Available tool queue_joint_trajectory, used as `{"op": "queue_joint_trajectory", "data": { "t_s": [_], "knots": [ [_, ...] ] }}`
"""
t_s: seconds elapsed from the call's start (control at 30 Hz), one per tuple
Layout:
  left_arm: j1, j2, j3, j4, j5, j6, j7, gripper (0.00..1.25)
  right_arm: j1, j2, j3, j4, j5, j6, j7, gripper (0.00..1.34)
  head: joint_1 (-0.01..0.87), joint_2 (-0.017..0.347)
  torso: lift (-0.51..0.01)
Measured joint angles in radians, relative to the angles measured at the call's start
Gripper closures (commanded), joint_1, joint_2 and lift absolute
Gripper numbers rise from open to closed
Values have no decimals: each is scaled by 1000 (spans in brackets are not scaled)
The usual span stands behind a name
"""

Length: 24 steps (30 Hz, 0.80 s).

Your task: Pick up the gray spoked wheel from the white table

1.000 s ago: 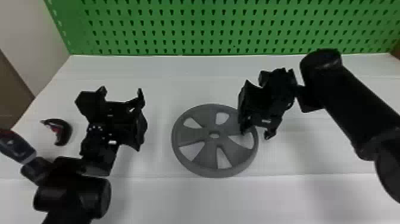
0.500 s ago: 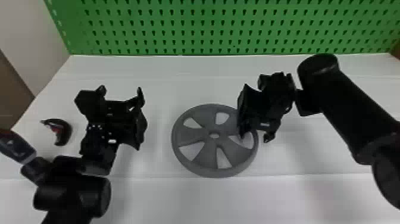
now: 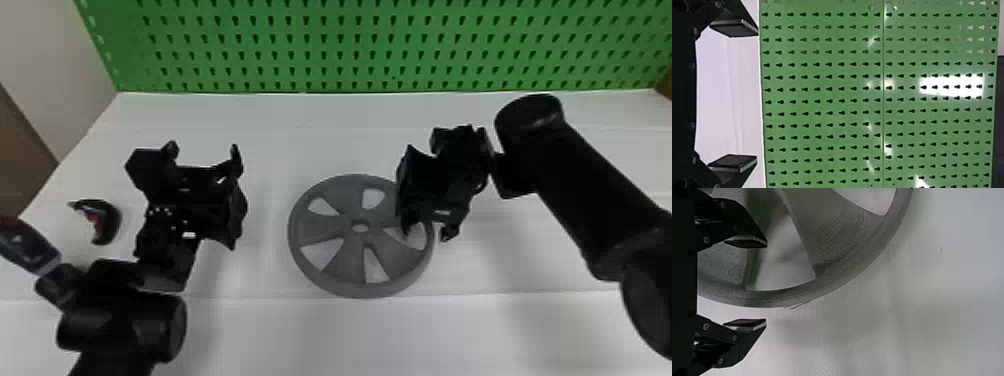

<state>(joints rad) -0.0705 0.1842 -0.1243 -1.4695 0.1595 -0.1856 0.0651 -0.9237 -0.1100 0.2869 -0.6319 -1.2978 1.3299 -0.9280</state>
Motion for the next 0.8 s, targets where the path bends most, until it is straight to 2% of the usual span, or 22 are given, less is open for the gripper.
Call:
{"op": "queue_joint_trajectory", "data": {
  "t_s": [0.27,0.47,0.63,0.7,0.73,0.8],
  "knots": [
    [-1,0,-2,0,0,0,1,145,1,-4,10,0,0,0,0,568,806,44,-98],
    [-3,0,-3,0,0,0,0,145,-1,-6,21,0,0,0,1,825,806,44,-98],
    [-3,0,-3,0,0,0,0,145,-3,-7,40,0,-1,0,2,877,806,44,-98],
    [-3,0,-3,0,-1,0,1,145,-5,-7,47,0,-1,0,2,1055,806,44,-98],
    [-3,0,-3,0,-1,0,1,145,-5,-7,50,0,-1,0,1,1088,806,44,-98],
    [-3,0,-3,0,-1,0,1,145,-6,-7,53,0,-2,0,2,1088,806,44,-98]
  ]
}}
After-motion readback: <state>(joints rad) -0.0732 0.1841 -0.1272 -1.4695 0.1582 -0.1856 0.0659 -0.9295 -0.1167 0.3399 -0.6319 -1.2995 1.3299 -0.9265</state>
